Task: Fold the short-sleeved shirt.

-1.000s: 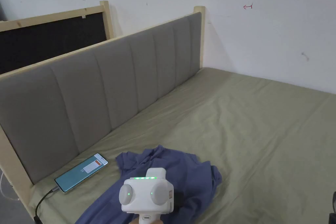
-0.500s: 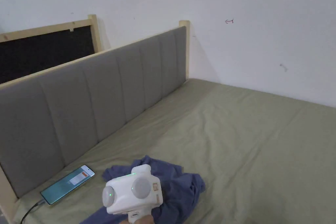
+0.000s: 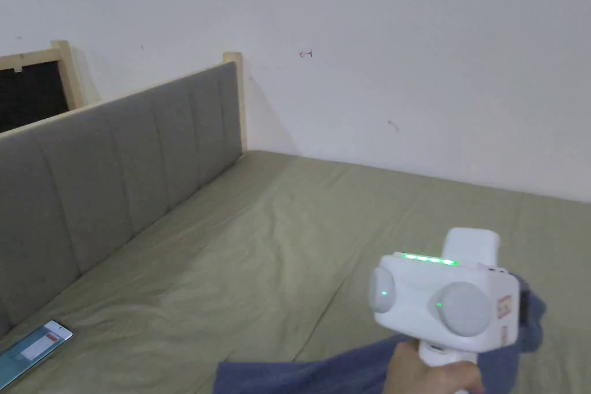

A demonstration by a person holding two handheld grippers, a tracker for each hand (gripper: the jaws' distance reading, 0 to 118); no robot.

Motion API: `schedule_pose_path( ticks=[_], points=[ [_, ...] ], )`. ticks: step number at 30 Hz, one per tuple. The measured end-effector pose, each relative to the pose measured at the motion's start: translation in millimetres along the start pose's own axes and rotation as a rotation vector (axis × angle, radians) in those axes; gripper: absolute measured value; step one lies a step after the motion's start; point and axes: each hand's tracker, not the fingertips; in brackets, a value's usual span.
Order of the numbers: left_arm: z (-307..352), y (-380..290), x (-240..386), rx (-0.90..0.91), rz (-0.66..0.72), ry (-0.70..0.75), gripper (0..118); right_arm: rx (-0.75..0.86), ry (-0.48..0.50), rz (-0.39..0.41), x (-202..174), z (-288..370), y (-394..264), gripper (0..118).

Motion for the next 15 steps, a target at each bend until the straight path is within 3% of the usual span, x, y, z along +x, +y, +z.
schedule_pose_path(
  ticks=[3, 8, 10, 11, 13, 14, 15],
  points=[
    [-25.4, -21.8, 45.5, -0.066, -0.03, -0.099, 0, 0.004, -0.063, -0.023, 32.6, 7.5, 2.0, 0],
    [-92.8, -88.8, 61.9, -0.279, -0.097, -0.002, 0, -0.046, -0.142, -0.088, 73.1, 11.0, -14.3, 0],
    [-119.2, -118.8, 55.1, -0.39, -0.081, 0.012, 6, -0.077, -0.165, -0.121, 83.5, 13.6, -24.3, 0],
    [-125.9, -129.3, 52.2, -0.447, -0.067, 0.004, 19, -0.087, -0.167, -0.127, 86.4, 15.0, -28.3, 0],
    [-127.1, -143.3, 43.7, -0.496, 0.021, -0.005, 92, -0.108, -0.181, -0.13, 91.2, 12.9, -37.4, 0],
    [-125.0, -145.2, 37.7, -0.504, 0.053, -0.019, 110, -0.122, -0.184, -0.127, 91.3, 11.6, -40.4, 0],
    [-116.6, -143.8, 33.6, -0.467, 0.086, -0.028, 110, -0.133, -0.183, -0.126, 90.8, 10.2, -43.0, 0]
  ],
)
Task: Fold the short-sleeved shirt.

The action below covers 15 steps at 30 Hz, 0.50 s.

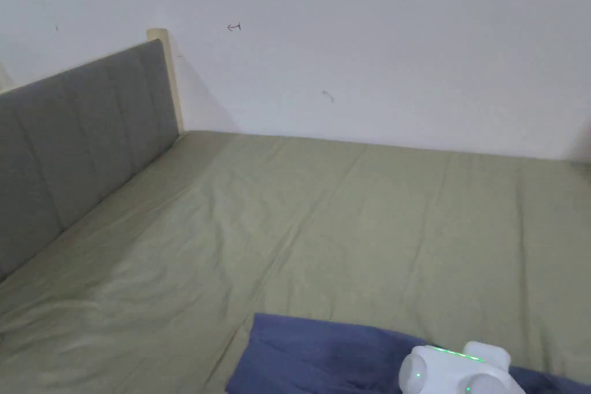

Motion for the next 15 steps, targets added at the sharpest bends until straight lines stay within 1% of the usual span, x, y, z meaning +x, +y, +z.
schedule_pose_path(
  ticks=[1, 3, 4, 5, 6, 7, 8, 9, 10, 12, 13, 15],
  points=[
    [11.7, 0.2, -4.1, 0.052, 0.012, 0.001, 106, -0.01, 0.005, 0.002, -0.4, -3.5, -2.0, 0],
    [30.9, 7.6, -14.7, 0.066, 0.005, 0.041, 105, -0.025, 0.019, 0.006, -6.6, -6.2, -4.8, 0],
    [44.3, 8.5, -21.3, 0.107, -0.009, 0.068, 99, -0.03, 0.034, 0.009, -11.7, -6.9, -6.1, 0],
    [56.9, 7.6, -27.7, 0.139, -0.022, 0.081, 83, -0.034, 0.047, 0.015, -14.6, -8.6, -7.2, 0],
    [68.9, 5.8, -35.0, 0.162, -0.027, 0.11, 44, -0.037, 0.062, 0.025, -20.1, -9.0, -8.7, 0],
    [77.2, 2.7, -45.6, 0.162, -0.034, 0.159, 11, -0.039, 0.076, 0.034, -26.0, -9.1, -10.4, 0],
    [82.0, -1.0, -56.8, 0.152, -0.027, 0.223, 0, -0.043, 0.096, 0.049, -32.4, -9.6, -12.4, 0],
    [84.4, -6.5, -69.5, 0.154, -0.017, 0.298, 0, -0.049, 0.108, 0.059, -35.1, -11.7, -15.2, 0],
    [89.4, -13.2, -82.5, 0.16, 0.004, 0.323, 0, -0.054, 0.118, 0.063, -39.3, -12.8, -17.3, 0],
    [94.7, -19.7, -119.2, 0.112, 0.065, 0.336, 0, -0.067, 0.145, 0.064, -47.2, -15.2, -21.1, 0],
    [101.6, -21.5, -134.5, 0.12, 0.121, 0.33, 0, -0.075, 0.157, 0.067, -42.4, -21.7, -25.5, 0],
    [114.9, -16.7, -163.0, 0.168, 0.178, 0.348, 0, -0.082, 0.164, 0.077, -42.8, -26.6, -27.8, 0]
  ],
)
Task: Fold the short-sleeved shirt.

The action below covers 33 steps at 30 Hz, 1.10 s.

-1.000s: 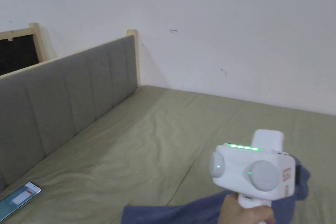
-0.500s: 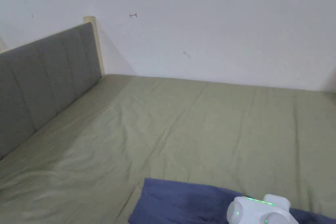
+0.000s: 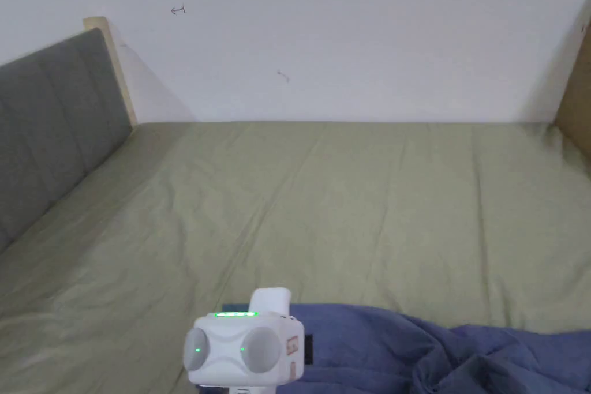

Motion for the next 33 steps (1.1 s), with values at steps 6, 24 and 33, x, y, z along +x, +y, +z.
schedule_pose_path(
  ticks=[6, 24, 33],
  points=[
    [-17.3, 59.5, -53.4, 0.038, 0.031, 0.095, 117, -0.031, -0.034, -0.029, 26.5, -19.3, -11.5, 0],
    [-68.7, 70.1, -33.7, -0.061, -0.053, 0.123, 0, -0.143, -0.146, -0.168, 123.5, -57.1, -29.2, 0],
    [-14.6, 81.5, -39.1, 0.037, -0.045, 0.093, 0, -0.366, 0.125, -0.138, 111.9, -206.2, 17.1, 4]
  ],
)
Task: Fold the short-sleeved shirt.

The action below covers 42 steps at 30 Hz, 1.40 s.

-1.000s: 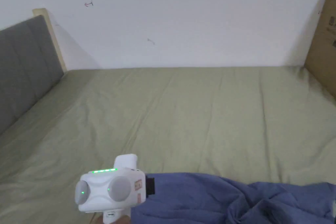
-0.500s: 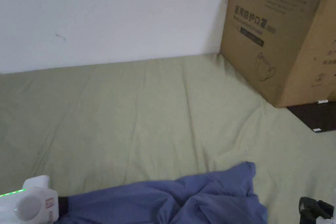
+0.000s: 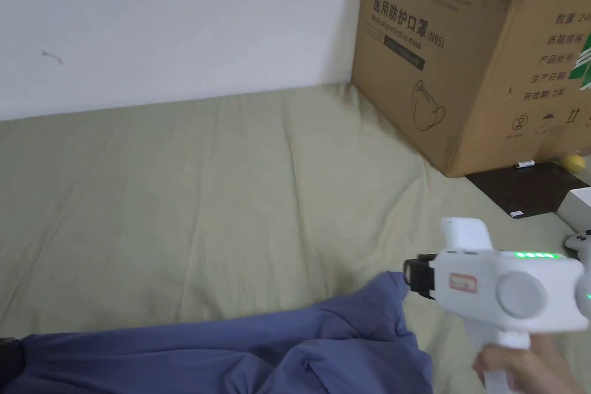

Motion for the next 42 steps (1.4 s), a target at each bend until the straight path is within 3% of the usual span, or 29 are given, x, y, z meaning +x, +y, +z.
schedule_pose_path(
  ticks=[1, 3, 5, 6, 8, 10, 11, 13, 14, 15, 17, 18, 22, 27, 30, 33, 42],
  points=[
    [2.5, 1.2, -1.2, 0.003, 0.009, -0.005, 0, -0.069, 0.018, -0.011, 0.1, -24.0, 9.3, 29],
    [1.1, -3.5, -3.2, 0.005, 0.029, -0.008, 0, -0.243, -0.012, -0.048, 4.1, -74.7, 12.6, 109],
    [1.8, -4.5, -2.0, 0.005, 0.026, -0.007, 0, -0.311, -0.136, -0.096, 9.2, -108.5, 6.8, 111],
    [2.3, -4.8, -0.8, 0.002, 0.016, -0.002, 0, -0.335, -0.134, -0.109, 12.3, -122.1, 3.0, 111],
    [-3.7, -8.0, -0.4, -0.003, 0.002, 0.004, 0, -0.35, -0.16, -0.119, 9.8, -134.7, -3.0, 111],
    [-3.6, -7.6, 0.3, -0.012, -0.009, 0.006, 0, -0.384, -0.215, -0.019, -4.4, -134.2, 4.4, 108],
    [-7.3, -8.6, -0.1, -0.011, -0.013, 0.007, 0, -0.393, -0.219, 0.01, -9.0, -132.6, 10.1, 100],
    [-3.2, -5.4, -0.1, -0.011, -0.016, 0.007, 0, -0.387, -0.205, 0.077, -15.6, -124.8, 20.8, 61],
    [0.4, -3.8, -0.7, -0.003, -0.008, -0.001, 0, -0.373, -0.208, 0.104, -19.1, -119.8, 22.8, 25],
    [2.7, -2.4, -0.5, 0.008, 0.006, -0.008, 0, -0.367, -0.216, 0.137, -23.6, -115.5, 26.4, 2],
    [13.6, 3.5, 1.0, 0.024, 0.012, -0.02, 0, -0.369, -0.21, 0.098, -30.6, -103.7, 32.5, 2],
    [21.9, 7.0, 3.0, 0.04, 0.006, -0.013, 0, -0.367, -0.144, 0.066, -31.6, -96.0, 38.1, 2],
    [66.6, 28.8, 2.4, 0.135, -0.035, -0.011, 0, -0.228, -0.071, -0.033, -35.9, -41.7, 76.6, 2],
    [137.3, 68.4, -3.9, 0.286, -0.039, -0.03, 0, -0.037, 0.029, -0.081, -55.7, 58.4, 141.3, 2],
    [183.2, 94.9, -2.3, 0.385, -0.04, -0.048, 0, 0.069, 0.086, -0.088, -73.9, 115.6, 183.0, 2],
    [219.5, 123.9, 6.5, 0.457, -0.104, -0.017, 0, 0.165, 0.073, -0.043, -94.6, 160.3, 223.1, 2],
    [286.3, 219.2, 11.6, 0.613, -0.139, 0.061, 0, 0.306, 0.13, -0.099, -145.9, 241.0, 322.7, 2]
  ],
)
